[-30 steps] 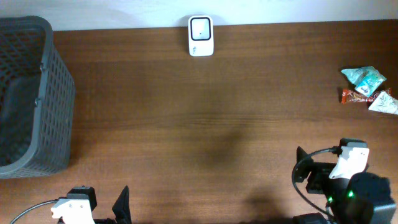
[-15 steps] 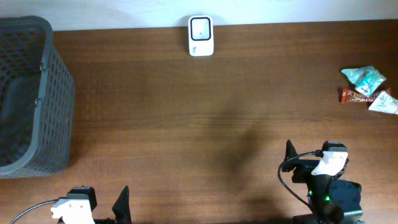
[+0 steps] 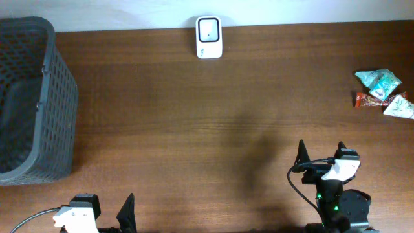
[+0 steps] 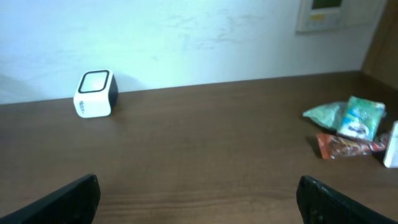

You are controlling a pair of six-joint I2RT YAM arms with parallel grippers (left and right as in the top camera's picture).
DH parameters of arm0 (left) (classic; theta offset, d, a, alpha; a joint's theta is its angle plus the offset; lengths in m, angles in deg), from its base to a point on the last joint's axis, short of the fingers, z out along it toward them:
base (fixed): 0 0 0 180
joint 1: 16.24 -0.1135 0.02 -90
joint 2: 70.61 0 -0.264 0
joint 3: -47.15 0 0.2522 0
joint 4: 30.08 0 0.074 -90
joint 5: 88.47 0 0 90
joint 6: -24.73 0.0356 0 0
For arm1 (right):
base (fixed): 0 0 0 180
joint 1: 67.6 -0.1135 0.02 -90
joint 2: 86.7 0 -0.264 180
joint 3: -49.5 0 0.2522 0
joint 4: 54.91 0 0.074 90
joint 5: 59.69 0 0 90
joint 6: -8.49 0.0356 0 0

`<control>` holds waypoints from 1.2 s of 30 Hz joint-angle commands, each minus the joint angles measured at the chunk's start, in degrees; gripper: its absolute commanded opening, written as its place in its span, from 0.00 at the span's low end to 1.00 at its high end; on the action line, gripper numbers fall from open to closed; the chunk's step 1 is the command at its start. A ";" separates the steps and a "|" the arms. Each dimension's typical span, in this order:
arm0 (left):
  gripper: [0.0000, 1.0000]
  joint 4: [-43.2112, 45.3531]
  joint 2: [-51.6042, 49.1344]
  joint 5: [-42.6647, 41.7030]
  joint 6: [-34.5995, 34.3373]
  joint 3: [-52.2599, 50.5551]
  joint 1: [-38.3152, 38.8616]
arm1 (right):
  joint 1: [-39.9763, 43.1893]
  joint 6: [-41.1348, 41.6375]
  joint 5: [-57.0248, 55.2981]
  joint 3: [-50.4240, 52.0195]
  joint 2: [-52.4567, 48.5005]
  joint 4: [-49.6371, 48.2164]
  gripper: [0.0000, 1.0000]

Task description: Scan the item barcode

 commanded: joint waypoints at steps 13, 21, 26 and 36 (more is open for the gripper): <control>0.99 0.11 0.31 0.42 -0.20 -0.11 -0.11 | 0.39 -3.13 2.71 11.13 0.66 -16.06 0.99; 0.99 0.11 0.31 0.42 -0.20 -0.11 -0.11 | 0.24 -7.48 3.26 11.13 0.66 -13.29 0.99; 0.99 0.11 0.31 0.42 -0.20 -0.11 -0.11 | 0.28 -9.09 3.10 11.13 0.66 -13.27 0.99; 0.99 0.11 0.31 0.42 -0.20 -0.11 -0.11 | 0.28 -7.34 3.48 11.13 0.66 -13.27 0.99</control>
